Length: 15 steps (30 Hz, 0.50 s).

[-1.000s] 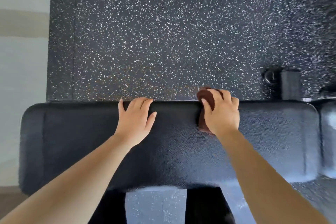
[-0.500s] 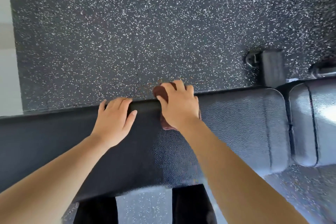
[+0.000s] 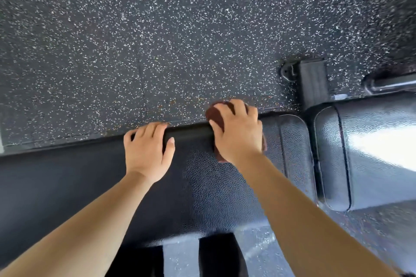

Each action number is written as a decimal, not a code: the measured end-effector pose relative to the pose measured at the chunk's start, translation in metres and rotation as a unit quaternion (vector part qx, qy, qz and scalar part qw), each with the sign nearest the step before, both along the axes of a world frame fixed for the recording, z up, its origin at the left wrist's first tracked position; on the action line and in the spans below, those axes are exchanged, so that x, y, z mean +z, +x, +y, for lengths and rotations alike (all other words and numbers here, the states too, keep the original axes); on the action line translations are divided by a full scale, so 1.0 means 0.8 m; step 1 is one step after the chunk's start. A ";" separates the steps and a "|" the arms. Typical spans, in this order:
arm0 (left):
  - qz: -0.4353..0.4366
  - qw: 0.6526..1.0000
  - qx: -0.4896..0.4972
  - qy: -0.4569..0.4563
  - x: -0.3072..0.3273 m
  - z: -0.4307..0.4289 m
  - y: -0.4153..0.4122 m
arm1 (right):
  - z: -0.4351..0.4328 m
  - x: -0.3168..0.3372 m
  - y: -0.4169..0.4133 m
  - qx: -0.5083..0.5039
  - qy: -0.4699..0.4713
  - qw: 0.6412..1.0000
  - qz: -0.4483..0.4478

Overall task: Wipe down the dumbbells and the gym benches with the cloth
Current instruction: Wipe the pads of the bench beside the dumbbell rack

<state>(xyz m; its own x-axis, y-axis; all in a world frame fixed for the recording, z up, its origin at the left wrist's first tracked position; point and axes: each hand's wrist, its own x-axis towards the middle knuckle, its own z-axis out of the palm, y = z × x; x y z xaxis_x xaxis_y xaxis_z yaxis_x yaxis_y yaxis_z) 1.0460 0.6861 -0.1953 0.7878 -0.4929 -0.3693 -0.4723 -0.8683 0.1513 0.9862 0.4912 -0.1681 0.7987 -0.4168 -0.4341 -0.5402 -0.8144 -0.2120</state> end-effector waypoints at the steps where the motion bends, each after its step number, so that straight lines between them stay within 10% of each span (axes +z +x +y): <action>1: 0.001 1.000 0.000 0.000 0.000 -0.001 0.001 | 0.010 -0.001 0.004 0.021 0.010 1.000 -0.004; 15: 0.119 0.980 -0.162 -0.012 0.020 -0.046 0.013 | -0.116 0.005 -0.050 -0.169 -0.032 0.985 -0.011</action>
<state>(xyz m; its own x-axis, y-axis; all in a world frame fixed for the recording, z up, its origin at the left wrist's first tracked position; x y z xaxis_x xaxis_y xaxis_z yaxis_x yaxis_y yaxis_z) 1.0567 0.6496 -0.1791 0.4822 -0.7134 -0.5085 -0.6712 -0.6739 0.3088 0.9458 0.3984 -0.1644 0.6195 -0.6858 -0.3819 -0.7779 -0.6017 -0.1813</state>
